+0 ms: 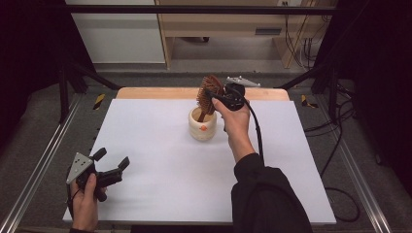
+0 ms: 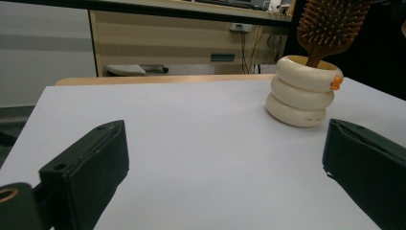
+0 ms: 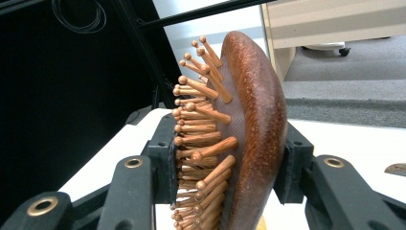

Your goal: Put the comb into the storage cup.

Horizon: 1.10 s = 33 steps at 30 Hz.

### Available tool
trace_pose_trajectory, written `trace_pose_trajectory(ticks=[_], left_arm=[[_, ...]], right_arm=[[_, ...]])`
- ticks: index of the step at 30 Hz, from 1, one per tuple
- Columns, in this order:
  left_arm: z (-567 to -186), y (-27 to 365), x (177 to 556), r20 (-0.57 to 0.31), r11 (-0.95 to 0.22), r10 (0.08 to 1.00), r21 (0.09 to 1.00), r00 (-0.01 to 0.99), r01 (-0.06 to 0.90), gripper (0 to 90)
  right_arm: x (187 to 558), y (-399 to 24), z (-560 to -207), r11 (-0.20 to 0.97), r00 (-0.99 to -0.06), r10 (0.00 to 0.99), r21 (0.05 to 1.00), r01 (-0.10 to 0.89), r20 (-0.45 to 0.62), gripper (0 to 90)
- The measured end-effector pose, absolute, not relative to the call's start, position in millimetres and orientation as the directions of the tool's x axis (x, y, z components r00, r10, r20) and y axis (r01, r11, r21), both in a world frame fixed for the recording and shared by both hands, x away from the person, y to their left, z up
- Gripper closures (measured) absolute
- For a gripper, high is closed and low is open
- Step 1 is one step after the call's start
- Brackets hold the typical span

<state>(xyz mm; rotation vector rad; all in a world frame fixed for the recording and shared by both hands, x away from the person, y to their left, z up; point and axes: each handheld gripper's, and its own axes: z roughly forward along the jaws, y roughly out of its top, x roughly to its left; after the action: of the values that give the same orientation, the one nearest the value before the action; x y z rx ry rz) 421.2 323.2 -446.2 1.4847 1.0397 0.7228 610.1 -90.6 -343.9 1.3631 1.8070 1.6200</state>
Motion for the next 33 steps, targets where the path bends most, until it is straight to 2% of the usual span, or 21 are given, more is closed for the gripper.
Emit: trace_pose_trajectory(ticks=[33], left_arm=[[-446, 323, 421, -0.110, 0.018, 0.898, 0.977, 0.426, 0.214, 2.1]], right_arm=[[612, -90, -355, -0.136, -0.468, 0.812, 0.892, 0.431, 0.350, 52.6]])
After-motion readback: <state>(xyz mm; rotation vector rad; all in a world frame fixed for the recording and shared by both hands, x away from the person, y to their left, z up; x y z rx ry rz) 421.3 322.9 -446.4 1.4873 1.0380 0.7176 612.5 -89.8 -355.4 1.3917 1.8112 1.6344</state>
